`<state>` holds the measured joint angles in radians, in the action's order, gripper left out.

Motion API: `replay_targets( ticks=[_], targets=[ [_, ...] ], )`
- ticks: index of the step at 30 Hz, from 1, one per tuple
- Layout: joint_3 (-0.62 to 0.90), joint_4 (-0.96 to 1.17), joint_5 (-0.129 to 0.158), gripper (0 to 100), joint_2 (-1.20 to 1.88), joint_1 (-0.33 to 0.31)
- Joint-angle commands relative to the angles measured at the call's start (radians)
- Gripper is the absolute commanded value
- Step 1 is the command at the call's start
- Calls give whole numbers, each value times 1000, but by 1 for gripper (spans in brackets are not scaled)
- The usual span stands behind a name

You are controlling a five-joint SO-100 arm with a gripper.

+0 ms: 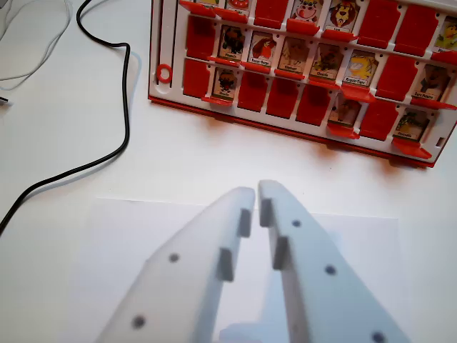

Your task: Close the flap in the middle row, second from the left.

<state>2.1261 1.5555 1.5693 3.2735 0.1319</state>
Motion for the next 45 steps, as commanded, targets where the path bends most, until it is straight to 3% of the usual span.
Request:
replay_targets(
  ticks=[1, 11, 20, 26, 34, 45],
  targets=[
    [-29, -20, 9, 0, 0, 6],
    [-31, -55, -15, 0, 0, 6],
    [-17, -83, -12, 0, 0, 6],
    [-48, -55, -37, 0, 0, 6],
    [21, -98, -26, 0, 0, -38],
    [26, -112, -25, 0, -2, -40]
  ],
)
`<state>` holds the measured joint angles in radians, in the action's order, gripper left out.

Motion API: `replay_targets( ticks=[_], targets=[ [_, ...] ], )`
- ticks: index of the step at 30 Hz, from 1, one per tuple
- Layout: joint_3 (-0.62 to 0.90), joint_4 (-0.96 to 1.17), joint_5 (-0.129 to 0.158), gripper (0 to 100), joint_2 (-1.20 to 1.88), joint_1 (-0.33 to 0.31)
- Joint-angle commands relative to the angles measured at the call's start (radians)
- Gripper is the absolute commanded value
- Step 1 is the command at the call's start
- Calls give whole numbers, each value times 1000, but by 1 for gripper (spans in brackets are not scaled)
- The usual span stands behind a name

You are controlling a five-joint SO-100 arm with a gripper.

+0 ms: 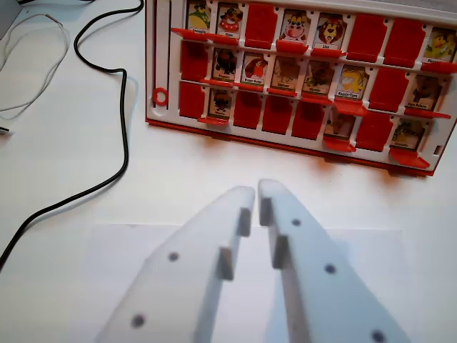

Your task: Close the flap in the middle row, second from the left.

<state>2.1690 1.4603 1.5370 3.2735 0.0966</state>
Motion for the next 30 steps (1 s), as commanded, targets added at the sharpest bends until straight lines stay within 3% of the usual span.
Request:
replay_targets(
  ticks=[1, 7, 13, 16, 20, 22, 27, 30],
  targets=[
    [-18, -20, 9, 0, -2, -5],
    [-8, -46, 8, 0, -40, 8],
    [94, -278, -72, 0, -229, 34],
    [176, -371, -87, 0, -261, 55],
    [307, -480, -69, 0, -249, 74],
    [331, -528, -72, 0, -299, 64],
    [403, -653, -46, 0, -396, 57],
    [397, -715, -60, 0, -499, 64]
  ],
)
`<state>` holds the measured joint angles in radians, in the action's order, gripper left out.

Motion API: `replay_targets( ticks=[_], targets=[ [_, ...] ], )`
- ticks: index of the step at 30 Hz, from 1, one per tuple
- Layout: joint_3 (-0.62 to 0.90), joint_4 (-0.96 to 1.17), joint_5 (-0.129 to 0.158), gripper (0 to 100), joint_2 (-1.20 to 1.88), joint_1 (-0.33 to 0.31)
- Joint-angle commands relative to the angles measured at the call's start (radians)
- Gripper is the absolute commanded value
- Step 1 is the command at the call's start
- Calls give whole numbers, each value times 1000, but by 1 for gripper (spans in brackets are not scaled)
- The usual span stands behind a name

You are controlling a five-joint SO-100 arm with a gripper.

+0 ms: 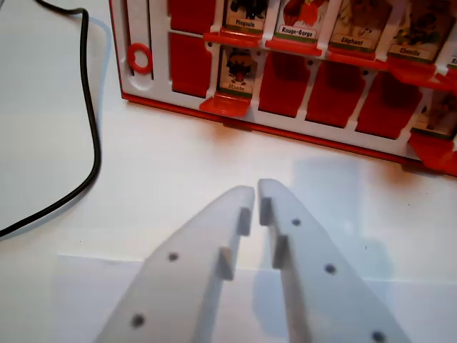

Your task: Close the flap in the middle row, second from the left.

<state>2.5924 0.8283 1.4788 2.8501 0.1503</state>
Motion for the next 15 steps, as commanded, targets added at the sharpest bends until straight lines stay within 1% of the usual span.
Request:
replay_targets(
  ticks=[1, 4, 9, 13, 15],
  targets=[
    [-28, -110, -2, 0, -109, 12],
    [-57, -198, -3, 0, -247, 12],
    [-112, -322, 12, 0, -440, 3],
    [-172, -382, 12, 0, -568, -6],
    [-193, -417, 18, 0, -621, -14]
  ],
)
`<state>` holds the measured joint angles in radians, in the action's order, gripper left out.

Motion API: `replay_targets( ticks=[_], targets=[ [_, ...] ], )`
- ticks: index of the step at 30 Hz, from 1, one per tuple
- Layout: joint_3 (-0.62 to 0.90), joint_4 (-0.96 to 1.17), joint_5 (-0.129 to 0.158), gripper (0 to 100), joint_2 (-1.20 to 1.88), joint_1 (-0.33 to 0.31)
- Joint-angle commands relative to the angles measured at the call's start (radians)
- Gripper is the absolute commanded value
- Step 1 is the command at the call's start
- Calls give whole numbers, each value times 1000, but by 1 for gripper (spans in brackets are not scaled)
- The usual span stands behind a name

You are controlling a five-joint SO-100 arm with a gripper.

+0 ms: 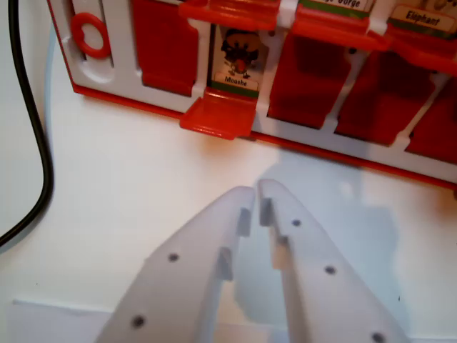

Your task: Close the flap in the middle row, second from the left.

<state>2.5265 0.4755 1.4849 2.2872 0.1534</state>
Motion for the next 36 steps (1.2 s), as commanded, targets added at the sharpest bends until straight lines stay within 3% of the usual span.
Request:
replay_targets(
  ticks=[1, 36],
  targets=[
    [-143, -75, 15, 0, -84, -20],
    [-390, -224, 20, 0, -457, 18]
  ],
)
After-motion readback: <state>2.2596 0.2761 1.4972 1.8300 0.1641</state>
